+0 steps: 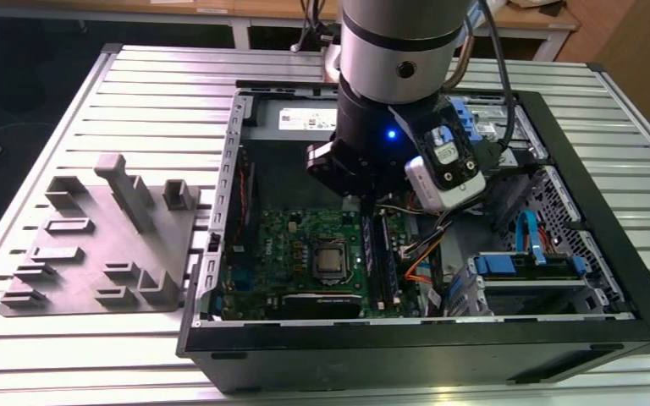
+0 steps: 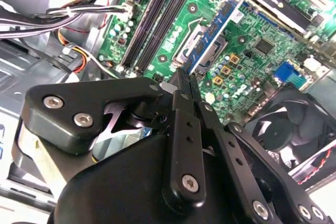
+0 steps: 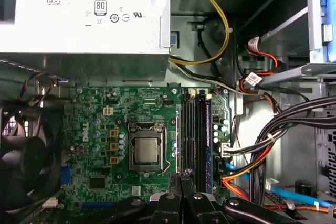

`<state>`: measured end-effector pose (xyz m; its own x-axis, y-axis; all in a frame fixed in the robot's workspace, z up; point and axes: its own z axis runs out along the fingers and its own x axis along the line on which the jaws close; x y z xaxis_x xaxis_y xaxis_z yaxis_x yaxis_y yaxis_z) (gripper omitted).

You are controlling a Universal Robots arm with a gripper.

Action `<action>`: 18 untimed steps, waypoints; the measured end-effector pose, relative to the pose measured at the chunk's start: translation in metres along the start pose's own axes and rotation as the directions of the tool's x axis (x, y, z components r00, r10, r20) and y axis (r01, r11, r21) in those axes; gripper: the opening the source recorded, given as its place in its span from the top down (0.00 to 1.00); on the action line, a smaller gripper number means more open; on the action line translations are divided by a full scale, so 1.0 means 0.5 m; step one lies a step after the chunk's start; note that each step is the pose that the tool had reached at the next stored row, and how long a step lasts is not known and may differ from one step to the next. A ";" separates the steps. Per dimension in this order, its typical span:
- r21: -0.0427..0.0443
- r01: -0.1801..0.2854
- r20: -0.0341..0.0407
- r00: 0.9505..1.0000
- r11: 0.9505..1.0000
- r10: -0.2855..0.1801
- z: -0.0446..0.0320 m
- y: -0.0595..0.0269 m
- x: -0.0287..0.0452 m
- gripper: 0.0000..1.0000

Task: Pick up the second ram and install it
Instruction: 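Insert the second ram into the second slot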

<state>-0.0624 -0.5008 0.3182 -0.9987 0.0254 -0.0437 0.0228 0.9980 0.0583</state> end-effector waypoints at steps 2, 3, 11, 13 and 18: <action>0.000 -0.002 0.000 1.000 1.000 0.002 0.000 0.000 0.000 0.91; 0.000 -0.003 0.000 1.000 1.000 0.003 0.000 0.000 0.000 0.91; 0.000 -0.004 0.000 1.000 1.000 0.004 0.002 0.000 -0.002 0.91; -0.001 -0.004 0.000 1.000 1.000 0.004 0.002 0.000 -0.002 0.91; -0.001 -0.004 0.000 1.000 1.000 0.004 0.002 0.000 -0.002 0.91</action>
<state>-0.0615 -0.5008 0.3174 -0.9986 0.0295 -0.0437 0.0269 0.9979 0.0591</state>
